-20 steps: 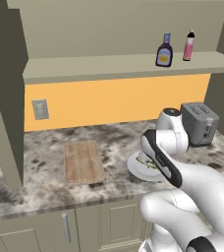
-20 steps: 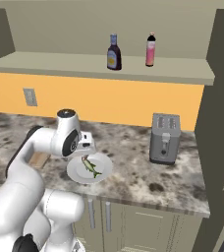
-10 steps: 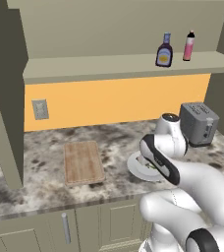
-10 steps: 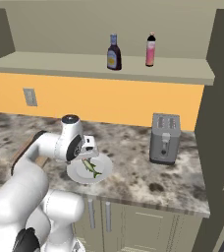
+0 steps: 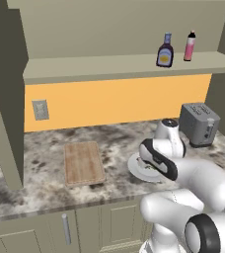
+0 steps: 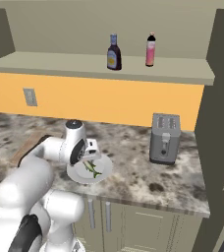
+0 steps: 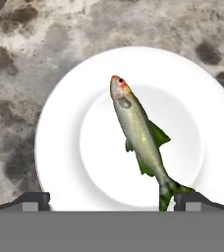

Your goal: Pick the fish from the plate and place it on the cutting board. Then pick the condiment bottle from the cabinet and place it next to the cutting board.

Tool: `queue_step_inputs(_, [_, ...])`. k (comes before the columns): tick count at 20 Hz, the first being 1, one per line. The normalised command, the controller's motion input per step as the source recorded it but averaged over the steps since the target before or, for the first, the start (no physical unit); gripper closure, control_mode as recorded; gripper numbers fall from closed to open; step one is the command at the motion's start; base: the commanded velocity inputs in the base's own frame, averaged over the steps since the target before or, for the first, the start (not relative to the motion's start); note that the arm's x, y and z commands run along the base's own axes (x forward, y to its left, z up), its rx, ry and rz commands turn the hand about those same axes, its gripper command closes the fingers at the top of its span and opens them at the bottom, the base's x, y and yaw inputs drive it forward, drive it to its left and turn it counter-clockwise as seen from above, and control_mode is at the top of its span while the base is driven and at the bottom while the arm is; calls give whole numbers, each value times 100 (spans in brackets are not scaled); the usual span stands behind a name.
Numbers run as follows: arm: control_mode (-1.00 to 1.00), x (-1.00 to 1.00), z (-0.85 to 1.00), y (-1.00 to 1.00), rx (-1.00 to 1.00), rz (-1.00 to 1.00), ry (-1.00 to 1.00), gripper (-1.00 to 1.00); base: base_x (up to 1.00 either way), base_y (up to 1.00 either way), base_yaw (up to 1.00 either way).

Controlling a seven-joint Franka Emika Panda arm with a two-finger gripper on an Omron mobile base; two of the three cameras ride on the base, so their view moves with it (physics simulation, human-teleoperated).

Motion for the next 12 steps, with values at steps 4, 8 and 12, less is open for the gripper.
queue_step_inputs(4, [-100,26,-18,-1,0,0,0,-100,0,0,0])
queue_step_inputs(8, [-100,29,-14,-1,0,0,0,-100,0,0,0])
queue_step_inputs(12, [-100,31,-14,-1,0,0,0,-100,0,0,0])
